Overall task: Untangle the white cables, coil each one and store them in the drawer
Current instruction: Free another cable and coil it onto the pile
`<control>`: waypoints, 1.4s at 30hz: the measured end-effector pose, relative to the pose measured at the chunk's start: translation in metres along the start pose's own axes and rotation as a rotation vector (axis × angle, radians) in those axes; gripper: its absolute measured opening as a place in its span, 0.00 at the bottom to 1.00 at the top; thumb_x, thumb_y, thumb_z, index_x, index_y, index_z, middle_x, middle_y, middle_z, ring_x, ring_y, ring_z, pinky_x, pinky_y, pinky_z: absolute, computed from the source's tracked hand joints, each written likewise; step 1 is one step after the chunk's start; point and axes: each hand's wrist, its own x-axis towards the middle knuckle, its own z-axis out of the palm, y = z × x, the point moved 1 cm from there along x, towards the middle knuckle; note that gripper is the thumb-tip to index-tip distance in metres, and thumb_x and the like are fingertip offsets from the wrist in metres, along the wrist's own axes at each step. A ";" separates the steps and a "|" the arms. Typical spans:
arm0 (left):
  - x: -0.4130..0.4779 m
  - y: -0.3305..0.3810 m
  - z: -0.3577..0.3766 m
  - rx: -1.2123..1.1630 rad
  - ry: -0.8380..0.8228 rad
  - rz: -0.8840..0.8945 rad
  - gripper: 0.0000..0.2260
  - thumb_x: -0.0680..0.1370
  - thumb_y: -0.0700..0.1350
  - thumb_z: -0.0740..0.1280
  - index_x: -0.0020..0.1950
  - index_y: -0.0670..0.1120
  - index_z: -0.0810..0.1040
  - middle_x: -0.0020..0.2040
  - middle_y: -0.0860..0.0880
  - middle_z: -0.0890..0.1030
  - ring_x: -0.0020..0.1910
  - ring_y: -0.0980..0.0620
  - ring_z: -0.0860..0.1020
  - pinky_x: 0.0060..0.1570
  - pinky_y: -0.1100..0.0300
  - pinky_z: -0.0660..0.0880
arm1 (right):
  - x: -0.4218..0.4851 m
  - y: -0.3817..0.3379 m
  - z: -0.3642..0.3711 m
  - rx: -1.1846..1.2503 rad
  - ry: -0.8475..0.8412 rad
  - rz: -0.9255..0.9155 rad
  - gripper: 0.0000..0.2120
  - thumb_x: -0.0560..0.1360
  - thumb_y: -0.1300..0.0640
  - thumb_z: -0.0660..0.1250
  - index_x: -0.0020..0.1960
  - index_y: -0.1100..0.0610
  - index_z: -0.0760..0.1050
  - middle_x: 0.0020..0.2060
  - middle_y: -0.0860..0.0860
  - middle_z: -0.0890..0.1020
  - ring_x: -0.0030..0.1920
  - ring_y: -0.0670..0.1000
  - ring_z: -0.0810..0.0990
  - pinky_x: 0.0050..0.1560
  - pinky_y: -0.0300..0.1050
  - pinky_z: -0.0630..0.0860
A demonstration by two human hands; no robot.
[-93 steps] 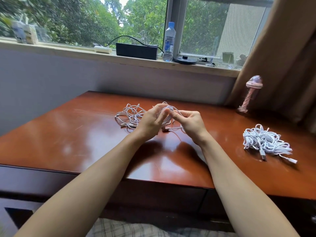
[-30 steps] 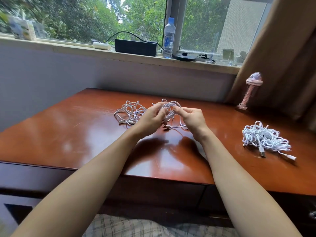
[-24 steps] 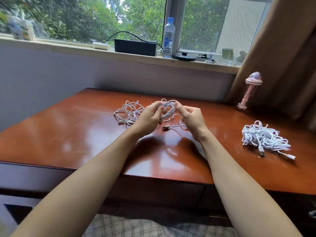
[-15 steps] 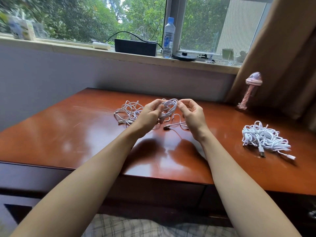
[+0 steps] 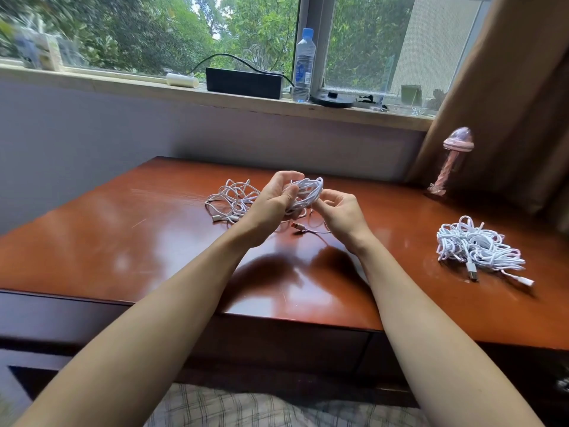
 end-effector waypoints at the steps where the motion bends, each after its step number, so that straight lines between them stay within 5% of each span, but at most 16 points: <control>1: 0.000 0.001 0.000 -0.020 0.005 -0.001 0.11 0.86 0.38 0.55 0.68 0.41 0.69 0.51 0.43 0.78 0.36 0.53 0.78 0.36 0.64 0.75 | 0.000 0.000 0.001 0.002 -0.011 -0.004 0.12 0.74 0.47 0.75 0.48 0.56 0.86 0.43 0.55 0.88 0.42 0.47 0.82 0.45 0.45 0.76; 5: 0.000 0.001 0.002 -0.074 -0.050 -0.038 0.13 0.86 0.38 0.56 0.69 0.48 0.72 0.54 0.45 0.80 0.42 0.51 0.78 0.42 0.60 0.76 | -0.002 -0.001 0.001 -0.072 0.032 -0.067 0.11 0.73 0.43 0.74 0.46 0.50 0.87 0.41 0.56 0.87 0.41 0.47 0.80 0.46 0.54 0.79; 11: 0.000 0.002 0.001 -0.091 -0.038 -0.062 0.11 0.86 0.39 0.56 0.58 0.47 0.78 0.53 0.43 0.80 0.44 0.50 0.76 0.43 0.60 0.75 | -0.002 -0.001 0.003 -0.045 -0.034 -0.030 0.04 0.77 0.56 0.73 0.44 0.53 0.86 0.35 0.45 0.86 0.34 0.37 0.79 0.41 0.36 0.73; 18: 0.007 0.000 -0.006 0.023 0.125 -0.065 0.11 0.86 0.39 0.56 0.52 0.45 0.78 0.44 0.47 0.82 0.39 0.51 0.77 0.40 0.59 0.74 | -0.004 0.005 0.008 -0.056 -0.146 -0.044 0.19 0.73 0.39 0.74 0.51 0.54 0.87 0.47 0.50 0.88 0.50 0.47 0.84 0.60 0.53 0.78; 21: 0.009 0.000 -0.008 0.099 0.213 -0.030 0.10 0.86 0.39 0.56 0.52 0.43 0.77 0.41 0.47 0.81 0.33 0.57 0.79 0.36 0.61 0.77 | -0.004 0.007 0.011 -0.096 -0.174 -0.070 0.15 0.76 0.47 0.73 0.55 0.57 0.86 0.49 0.49 0.88 0.51 0.44 0.83 0.62 0.53 0.78; 25: 0.012 -0.007 -0.014 0.347 0.326 0.099 0.10 0.83 0.45 0.57 0.48 0.49 0.77 0.46 0.43 0.83 0.44 0.44 0.82 0.47 0.49 0.79 | -0.007 0.005 0.015 -0.091 -0.206 -0.089 0.10 0.79 0.55 0.72 0.57 0.57 0.85 0.49 0.49 0.87 0.48 0.41 0.81 0.59 0.47 0.78; 28: 0.012 -0.008 -0.014 0.503 0.370 0.153 0.10 0.85 0.42 0.57 0.49 0.47 0.76 0.40 0.46 0.81 0.38 0.52 0.78 0.41 0.58 0.74 | -0.009 0.003 0.017 -0.127 -0.228 -0.102 0.10 0.79 0.54 0.71 0.57 0.57 0.86 0.46 0.45 0.87 0.43 0.40 0.78 0.52 0.43 0.77; 32: 0.010 -0.009 -0.014 0.624 0.413 0.199 0.09 0.85 0.41 0.57 0.48 0.48 0.74 0.35 0.52 0.78 0.33 0.59 0.75 0.33 0.66 0.67 | -0.010 0.004 0.018 -0.230 -0.293 -0.134 0.10 0.78 0.46 0.69 0.51 0.48 0.87 0.34 0.48 0.73 0.36 0.48 0.69 0.37 0.55 0.76; 35: 0.011 -0.012 -0.017 0.670 0.435 0.224 0.09 0.85 0.41 0.57 0.49 0.45 0.75 0.34 0.48 0.78 0.32 0.52 0.75 0.35 0.56 0.67 | -0.010 0.003 0.018 -0.251 -0.342 -0.135 0.12 0.78 0.46 0.67 0.54 0.48 0.86 0.36 0.48 0.74 0.38 0.48 0.69 0.39 0.51 0.74; 38: 0.011 -0.014 -0.015 0.690 0.477 0.279 0.10 0.85 0.40 0.57 0.52 0.40 0.77 0.38 0.45 0.80 0.34 0.46 0.76 0.38 0.50 0.70 | -0.013 -0.003 0.018 -0.183 -0.342 -0.116 0.12 0.80 0.58 0.68 0.62 0.53 0.83 0.43 0.37 0.82 0.44 0.36 0.76 0.49 0.37 0.76; 42: 0.014 -0.012 -0.019 0.662 0.552 0.328 0.11 0.85 0.39 0.58 0.59 0.38 0.78 0.46 0.44 0.83 0.40 0.48 0.79 0.42 0.58 0.73 | -0.017 -0.009 0.019 -0.135 -0.361 -0.125 0.12 0.81 0.60 0.66 0.63 0.54 0.83 0.54 0.47 0.86 0.52 0.42 0.80 0.60 0.46 0.77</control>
